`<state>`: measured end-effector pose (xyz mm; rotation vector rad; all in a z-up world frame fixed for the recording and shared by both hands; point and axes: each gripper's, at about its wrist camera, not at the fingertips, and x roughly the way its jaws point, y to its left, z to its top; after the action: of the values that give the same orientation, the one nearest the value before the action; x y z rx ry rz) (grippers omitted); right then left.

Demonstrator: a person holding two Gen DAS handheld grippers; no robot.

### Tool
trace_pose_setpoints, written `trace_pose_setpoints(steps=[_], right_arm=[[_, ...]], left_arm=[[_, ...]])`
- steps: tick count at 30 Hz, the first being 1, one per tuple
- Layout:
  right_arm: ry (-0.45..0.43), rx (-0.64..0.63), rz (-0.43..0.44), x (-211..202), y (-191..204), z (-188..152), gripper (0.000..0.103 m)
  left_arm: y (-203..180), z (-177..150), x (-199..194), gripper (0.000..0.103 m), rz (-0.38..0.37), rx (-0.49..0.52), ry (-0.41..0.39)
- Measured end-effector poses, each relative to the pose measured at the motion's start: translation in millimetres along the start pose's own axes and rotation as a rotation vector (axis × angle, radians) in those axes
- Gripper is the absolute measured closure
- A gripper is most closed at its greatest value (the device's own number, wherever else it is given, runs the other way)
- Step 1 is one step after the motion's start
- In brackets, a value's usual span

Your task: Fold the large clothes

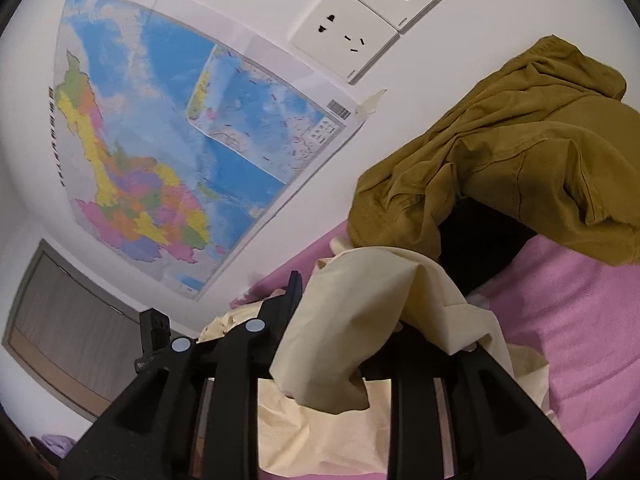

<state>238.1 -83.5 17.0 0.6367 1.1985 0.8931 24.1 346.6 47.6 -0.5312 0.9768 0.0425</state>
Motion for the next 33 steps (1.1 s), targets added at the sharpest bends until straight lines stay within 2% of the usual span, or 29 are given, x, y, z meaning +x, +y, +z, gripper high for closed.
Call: trace_pose_setpoints(steps=[3,4,8,10,14,16,20,22,24,26,27,28,29,31,33], right_arm=[[-0.003,-0.03,-0.043,4.4,5.3,1.3,0.073],[-0.005,-0.04,-0.054,5.0,7.5,1.2,0.069],[-0.028,-0.116,-0.1,3.5,24.5,-8.7,0.034],[-0.032,-0.198,-0.154,0.3,38.1,-22.9,0.029],[-0.056,-0.295,-0.186,-10.1,57.9,-51.0,0.025],[-0.047,-0.393,-0.193,-6.0,74.4,-71.1,0.025],[0.062,-0.589,-0.254,40.9,101.4,-104.1,0.026],[0.105,-0.641,-0.303,71.1,102.6,-112.0,0.026],[0.143,-0.664,-0.343,98.4,96.7,-115.6,0.03],[0.157,-0.702,-0.399,117.2,91.0,-117.7,0.055],[0.167,-0.715,-0.418,125.5,87.1,-117.7,0.062],[0.185,-0.701,-0.41,130.2,83.7,-115.6,0.081],[0.19,-0.679,-0.41,133.5,78.9,-112.5,0.09],[0.167,-0.668,-0.396,132.8,75.6,-106.5,0.098],[0.131,-0.653,-0.383,128.9,76.4,-99.1,0.099]], left_arm=[[5.1,7.1,15.9,0.081,0.013,-0.014,0.02],[9.1,9.8,22.9,0.081,0.014,-0.028,0.033],[17.9,14.4,40.5,0.079,-0.007,-0.064,0.06],[22.5,15.7,48.1,0.079,-0.01,-0.077,0.067],[33.2,18.4,63.7,0.079,-0.009,-0.109,0.086],[36.3,19.8,67.7,0.078,-0.009,-0.115,0.09],[34.2,21.4,72.0,0.077,0.007,-0.112,0.086],[31.4,20.6,70.3,0.072,-0.002,-0.108,0.077],[29.8,17.9,66.2,0.069,-0.017,-0.098,0.063],[28.3,14.2,59.6,0.063,-0.033,-0.088,0.042],[26.8,11.9,53.4,0.058,-0.049,-0.076,0.023],[25.9,10.6,49.1,0.05,-0.06,-0.067,0.008],[23.2,8.3,41.1,0.047,-0.078,-0.048,-0.014],[14.0,3.4,25.9,0.042,-0.086,0.019,-0.066],[-1.0,-5.3,7.4,0.041,-0.082,0.13,-0.125]])
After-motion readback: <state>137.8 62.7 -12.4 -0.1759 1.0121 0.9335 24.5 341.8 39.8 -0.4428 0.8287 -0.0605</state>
